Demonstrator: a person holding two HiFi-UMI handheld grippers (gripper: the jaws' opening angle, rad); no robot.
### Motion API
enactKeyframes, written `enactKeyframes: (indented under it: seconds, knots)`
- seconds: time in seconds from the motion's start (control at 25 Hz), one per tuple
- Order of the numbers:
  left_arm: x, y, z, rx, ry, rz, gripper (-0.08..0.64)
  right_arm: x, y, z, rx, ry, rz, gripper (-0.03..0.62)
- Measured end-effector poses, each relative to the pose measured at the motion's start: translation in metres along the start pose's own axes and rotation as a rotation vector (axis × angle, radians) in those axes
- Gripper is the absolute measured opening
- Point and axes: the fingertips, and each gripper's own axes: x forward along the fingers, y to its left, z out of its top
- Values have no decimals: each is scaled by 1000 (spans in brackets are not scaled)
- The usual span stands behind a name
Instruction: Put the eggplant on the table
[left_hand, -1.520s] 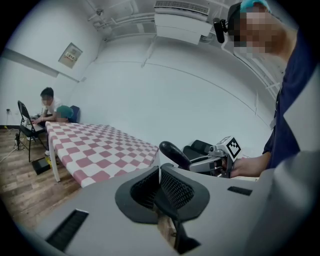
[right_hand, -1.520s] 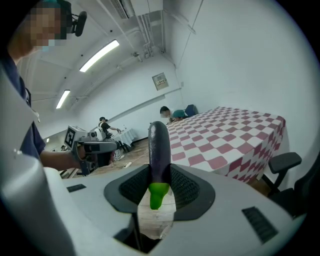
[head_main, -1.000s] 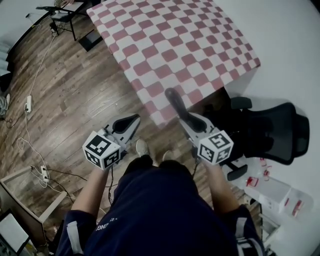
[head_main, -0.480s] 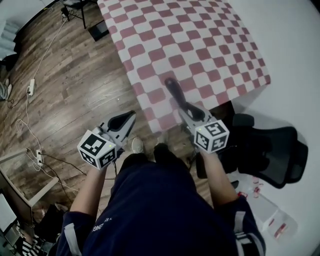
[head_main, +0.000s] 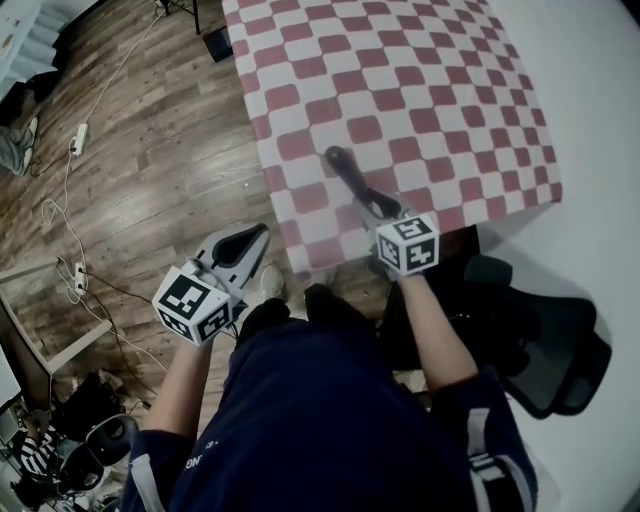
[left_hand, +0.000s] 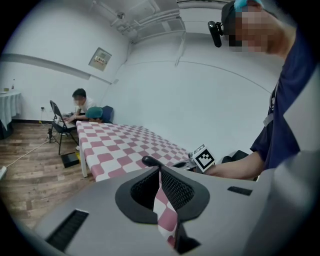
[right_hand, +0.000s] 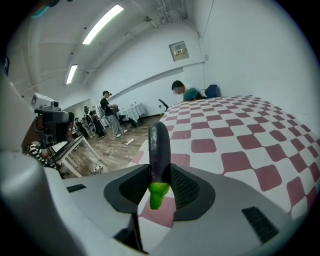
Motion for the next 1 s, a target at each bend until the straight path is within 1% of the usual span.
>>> enactKeyframes:
  seconds: [0.16,0.36,0.48,0.76,0.88,1.0]
  knots:
    - [8,0,-2,-15,10,26,35,26,-24,-13,11,60,-1,140]
    - [11,5,-4,-32,20,58,35,49,-39,-25,43,106,-1,140]
    - [15,7,-6,-43,27,68,35,58,-45,-31,72,119,-2,140]
    - [24,8,-11,-56,39,59,36,69,-47,-39,81,138,-2,150]
    - [24,9,-10,-55,40,56,37,71,-46,-40,79,147,-4,186]
    - [22,10,-10,-59,41,55,37,70,-45,-39,76,141,-11,196]
